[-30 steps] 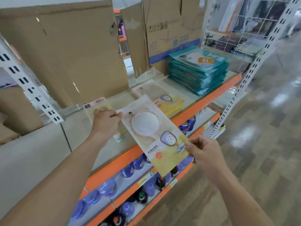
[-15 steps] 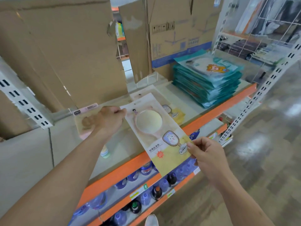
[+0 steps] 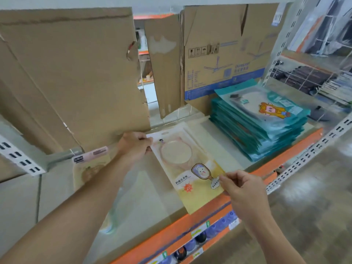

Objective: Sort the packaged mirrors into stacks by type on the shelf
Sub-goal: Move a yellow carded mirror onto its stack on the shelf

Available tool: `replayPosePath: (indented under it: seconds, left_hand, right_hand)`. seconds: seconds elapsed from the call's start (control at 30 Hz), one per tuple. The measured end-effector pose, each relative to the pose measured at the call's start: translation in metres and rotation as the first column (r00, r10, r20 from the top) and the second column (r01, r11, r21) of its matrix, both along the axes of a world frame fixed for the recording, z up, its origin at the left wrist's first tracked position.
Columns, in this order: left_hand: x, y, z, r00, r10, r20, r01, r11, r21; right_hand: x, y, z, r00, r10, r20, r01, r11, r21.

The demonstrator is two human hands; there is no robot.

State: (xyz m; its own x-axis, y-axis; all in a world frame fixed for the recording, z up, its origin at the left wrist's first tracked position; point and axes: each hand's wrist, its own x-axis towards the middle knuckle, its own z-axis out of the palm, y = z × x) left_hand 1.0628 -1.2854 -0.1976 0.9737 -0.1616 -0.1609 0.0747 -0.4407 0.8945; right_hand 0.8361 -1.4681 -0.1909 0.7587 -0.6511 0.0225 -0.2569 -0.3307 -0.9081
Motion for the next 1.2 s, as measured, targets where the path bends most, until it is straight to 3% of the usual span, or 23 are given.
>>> replayPosePath:
  seconds: [0.2,0.6,0.77,1.0,1.2]
  left_hand:
    - [0.019,-0.016,-0.001,0.999,0.030,-0.014,-0.031,0.998,-0.056]
    - [0.028,-0.024,-0.005,0.999,-0.047,0.028,0.043,0.990,0.136]
    - [0.027,-0.026,-0.010,0.999,-0.021,-0.046,0.021,1.000,-0.003]
    - [0.031,-0.031,-0.010,0.997,0.066,-0.042,-0.067,0.998,-0.021]
    - [0.029,-0.028,-0.006,0.998,0.060,0.010,-0.061,0.996,0.060]
  right_hand:
    - [0.021,-0.007,-0.003,0.999,0.001,-0.050,-0.003,0.999,-0.041]
    - [0.025,-0.013,-0.010,0.985,-0.019,-0.170,0.002,0.995,-0.099]
    - [0.023,-0.015,-0.013,0.980,0.024,-0.199,-0.041,0.996,-0.078]
    - [0.023,-0.015,-0.013,0.981,0.067,-0.183,-0.083,0.993,-0.080]
    - [0.027,-0.021,-0.007,0.979,0.017,-0.204,-0.051,0.986,-0.161]
